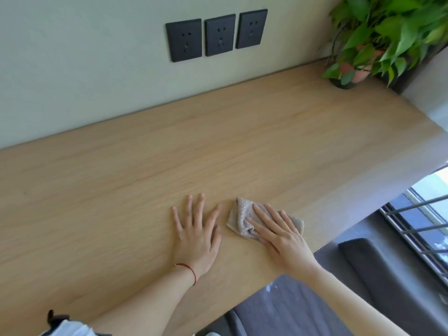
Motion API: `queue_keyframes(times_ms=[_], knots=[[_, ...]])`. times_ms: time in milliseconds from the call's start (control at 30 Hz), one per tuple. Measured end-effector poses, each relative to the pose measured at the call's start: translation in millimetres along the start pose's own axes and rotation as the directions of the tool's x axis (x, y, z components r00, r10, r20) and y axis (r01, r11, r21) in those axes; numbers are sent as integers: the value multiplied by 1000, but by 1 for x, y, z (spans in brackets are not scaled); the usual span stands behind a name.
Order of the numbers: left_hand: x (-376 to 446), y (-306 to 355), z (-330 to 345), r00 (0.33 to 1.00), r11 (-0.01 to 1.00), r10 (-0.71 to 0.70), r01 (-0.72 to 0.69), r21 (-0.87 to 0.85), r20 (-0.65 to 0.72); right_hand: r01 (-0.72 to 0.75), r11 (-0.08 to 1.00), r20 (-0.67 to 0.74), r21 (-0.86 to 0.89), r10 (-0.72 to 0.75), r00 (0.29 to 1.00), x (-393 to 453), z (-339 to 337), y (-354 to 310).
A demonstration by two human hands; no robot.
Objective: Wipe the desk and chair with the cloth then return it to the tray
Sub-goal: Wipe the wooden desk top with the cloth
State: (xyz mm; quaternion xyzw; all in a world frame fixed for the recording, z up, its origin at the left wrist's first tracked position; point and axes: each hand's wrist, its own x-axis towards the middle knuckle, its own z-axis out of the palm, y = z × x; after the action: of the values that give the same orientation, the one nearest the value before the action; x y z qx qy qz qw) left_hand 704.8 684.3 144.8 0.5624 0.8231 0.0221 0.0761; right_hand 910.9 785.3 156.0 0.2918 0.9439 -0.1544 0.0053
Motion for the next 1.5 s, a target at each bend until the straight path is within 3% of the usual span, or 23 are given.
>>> queue_keyframes(times_ms=[67,100,200,267,300,367,467,567,600,667,733,800,900,1033,1167,1233,1300,1367,1500], knots=[[1,0,1,1000,1000,0,0,-16,-6,-84,996,-46,-3,84,995,5,-11,38],[1,0,2,1000,1000,1,-1,-17,-7,-196,981,-66,-2,195,979,14,-18,61],[1,0,2,1000,1000,-9,9,-18,3,-538,843,-121,-4,534,837,59,-40,120],[2,0,2,1000,1000,-10,10,-20,2,-628,777,-138,43,628,766,94,-48,129],[2,0,2,1000,1000,-10,10,-14,5,-628,776,-146,56,629,764,110,-48,120],[1,-1,3,1000,1000,-8,8,8,12,-534,845,-154,37,533,832,132,-40,87],[0,-1,2,1000,1000,-7,7,1,27,-234,972,-101,-23,231,968,122,-16,20],[0,1,-1,1000,999,-9,10,-49,21,9,1000,-32,5,-9,999,67,-9,3],[0,1,-1,1000,998,-9,10,-57,19,-7,1000,-26,4,7,1000,52,-15,21],[1,0,0,1000,999,-5,6,-54,16,-223,975,-40,-10,222,974,32,-33,70],[1,-1,1,1000,999,1,0,-45,14,-497,867,-62,30,498,865,17,-51,113],[2,-1,1,1000,999,1,0,-45,14,-603,793,-108,85,609,786,5,-53,125],[0,-1,3,1000,999,6,-5,-32,14,-613,779,-189,133,627,756,-14,-33,89],[0,-2,1,1000,1000,4,-4,-26,2,-578,796,-273,179,605,748,-36,1,-13],[0,-1,0,1000,999,7,-7,-48,-6,-358,925,-213,128,378,901,-41,32,-95],[0,-1,1,1000,999,9,-9,-33,-9,-224,972,-149,70,232,961,-47,25,-84],[0,-1,1,1000,999,6,-6,-42,-16,-176,984,-93,38,179,980,-47,9,-49],[0,0,1,999,999,9,-11,-52,-35,-269,962,-108,44,272,956,-34,-6,-3],[1,0,2,999,999,14,-16,-33,-45,-599,795,-139,96,607,783,42,-32,73]])
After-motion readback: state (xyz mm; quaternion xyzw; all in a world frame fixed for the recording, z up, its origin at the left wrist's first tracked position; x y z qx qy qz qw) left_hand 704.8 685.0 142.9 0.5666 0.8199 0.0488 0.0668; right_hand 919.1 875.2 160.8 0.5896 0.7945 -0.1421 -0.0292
